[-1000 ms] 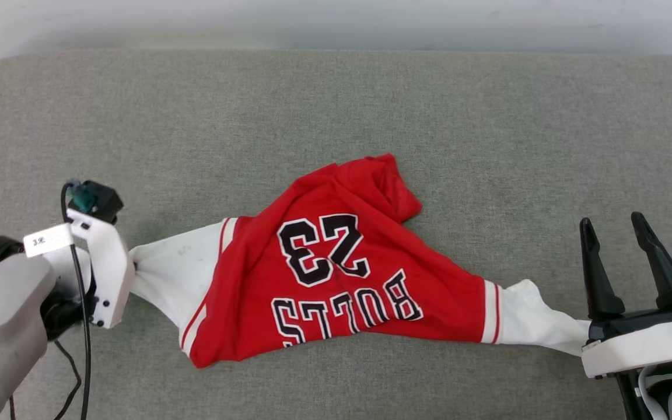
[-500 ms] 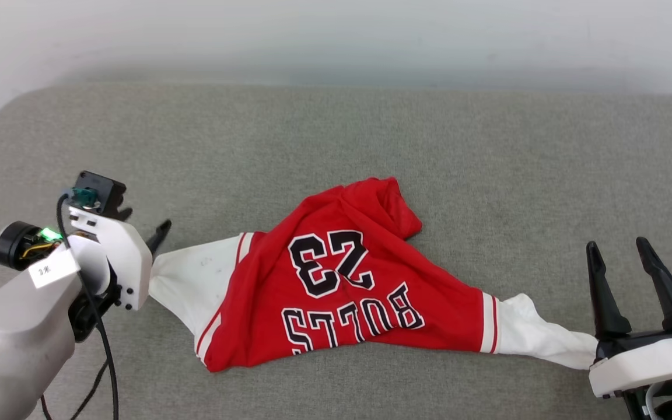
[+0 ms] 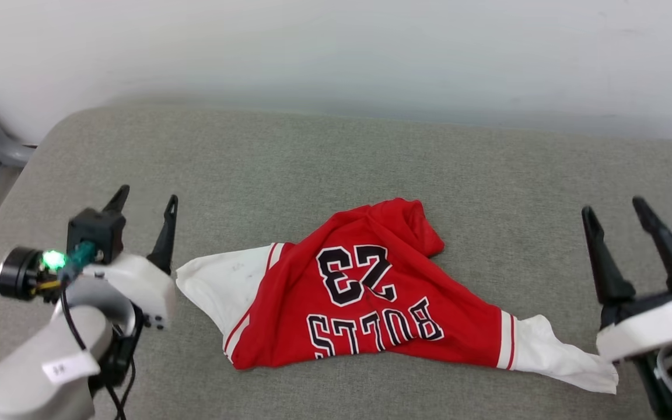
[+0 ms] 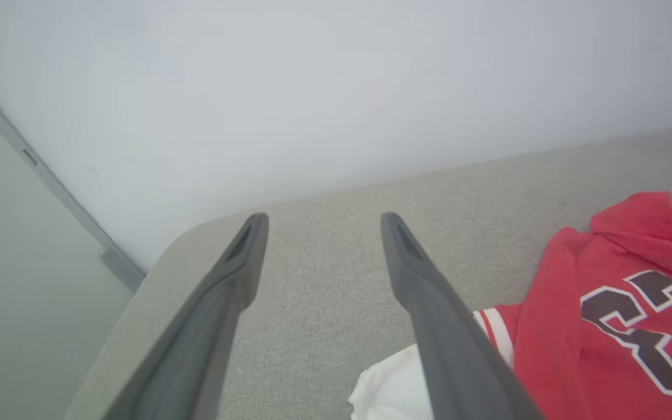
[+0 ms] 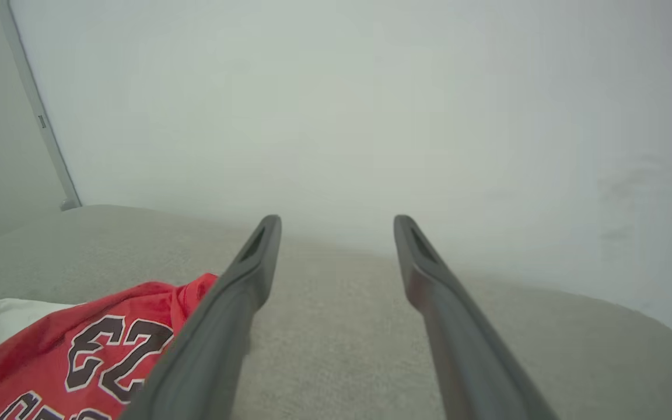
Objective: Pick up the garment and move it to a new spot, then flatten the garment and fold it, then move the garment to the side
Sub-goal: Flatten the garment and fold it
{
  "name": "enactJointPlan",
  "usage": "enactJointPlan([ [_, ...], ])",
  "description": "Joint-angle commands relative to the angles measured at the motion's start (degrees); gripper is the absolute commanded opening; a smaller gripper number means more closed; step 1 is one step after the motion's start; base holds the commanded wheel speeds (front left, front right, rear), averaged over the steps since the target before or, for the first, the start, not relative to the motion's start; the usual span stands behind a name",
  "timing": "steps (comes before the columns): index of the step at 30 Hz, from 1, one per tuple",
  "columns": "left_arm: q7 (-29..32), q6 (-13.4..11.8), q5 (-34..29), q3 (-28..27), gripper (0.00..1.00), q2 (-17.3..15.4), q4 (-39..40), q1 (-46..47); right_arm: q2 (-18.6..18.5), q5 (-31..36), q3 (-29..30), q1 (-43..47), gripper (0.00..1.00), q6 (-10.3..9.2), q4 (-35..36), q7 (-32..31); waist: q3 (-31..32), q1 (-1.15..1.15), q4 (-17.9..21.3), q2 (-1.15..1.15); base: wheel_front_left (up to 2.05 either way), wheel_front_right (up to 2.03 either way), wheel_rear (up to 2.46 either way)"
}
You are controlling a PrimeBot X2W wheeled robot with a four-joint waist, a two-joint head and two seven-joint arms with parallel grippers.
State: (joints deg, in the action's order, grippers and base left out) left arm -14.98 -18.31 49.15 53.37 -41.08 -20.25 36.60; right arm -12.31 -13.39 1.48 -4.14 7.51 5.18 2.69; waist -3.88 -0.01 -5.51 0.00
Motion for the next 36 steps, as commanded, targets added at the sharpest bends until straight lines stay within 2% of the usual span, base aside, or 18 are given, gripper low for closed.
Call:
enactJointPlan([
  [1, -0.19, -2.71, -2.99, -3.47, 1.00, -0.41, 4.60, -4.86, -1.69, -1.14, -0.92, -3.37, 1.00, -0.04, 0.35, -1.16, -0.28, 0.01, -0.72, 0.00, 0.00, 0.00, 0.00],
  [4, -0.20, -6.25, -7.81, -8.76, 1.00, -0.48, 11.29, -10.70, -4.71, -3.20, -4.34, -8.44, 1.00, -0.04, 0.24, -4.81, -0.75, 0.01, -1.66, 0.00, 0.00, 0.00, 0.00],
  [7, -0.21, -7.92, -11.72, -12.90, 1.00, 0.34, 15.49, -15.58, -7.58, -6.15, -9.47, -14.62, 1.00, -0.04, -0.86, -9.92, -1.63, 0.01, -2.76, 0.00, 0.00, 0.00, 0.00],
  [10, -0.21, -8.55, -15.33, -16.71, 1.00, 1.81, 18.20, -18.68, -10.79, -9.66, -16.24, -21.11, 1.00, -0.05, -2.90, -16.97, -2.78, 0.01, -4.05, 0.00, 0.00, 0.00, 0.00],
  [11, -0.21, -8.55, -15.33, -16.71, 1.00, 1.81, 18.20, -18.68, -10.79, -9.66, -16.24, -21.11, 1.00, -0.05, -2.90, -16.97, -2.78, 0.01, -4.05, 0.00, 0.00, 0.00, 0.00],
  [15, -0.22, -8.43, -19.67, -21.08, 1.00, 4.96, 20.58, -21.90, -14.93, -14.31, -26.95, -30.21, 1.00, -0.05, -6.99, -28.07, -4.90, 0.01, -5.99, 0.00, 0.00, 0.00, 0.00],
  [21, -0.22, -5.36, -24.81, -25.67, 1.00, 11.11, 21.56, -24.48, -18.46, -21.09, -40.41, -42.60, 1.00, -0.05, -15.31, -43.44, -9.18, 0.01, -9.52, 0.00, 0.00, 0.00, 0.00],
  [24, -0.22, -3.14, -27.08, -27.76, 1.00, 14.38, 21.04, -24.14, -18.67, -22.62, -44.64, -47.26, 1.00, -0.05, -19.65, -47.04, -11.51, 0.01, -11.35, 0.00, 0.00, 0.00, 0.00],
  [31, -0.22, 1.77, -31.77, -32.73, 1.00, 21.22, 20.42, -23.08, -17.21, -23.02, -53.14, -54.69, 1.00, -0.05, -29.83, -48.77, -16.55, 0.01, -14.42, 0.00, 0.00, 0.00, 0.00],
  [36, -0.22, 4.79, -34.59, -36.23, 1.00, 24.82, 19.75, -22.96, -16.71, -23.05, -59.51, -56.20, 1.00, -0.05, -36.36, -48.58, -19.11, 0.01, -15.32, 0.00, 0.00, 0.00, 0.00],
])
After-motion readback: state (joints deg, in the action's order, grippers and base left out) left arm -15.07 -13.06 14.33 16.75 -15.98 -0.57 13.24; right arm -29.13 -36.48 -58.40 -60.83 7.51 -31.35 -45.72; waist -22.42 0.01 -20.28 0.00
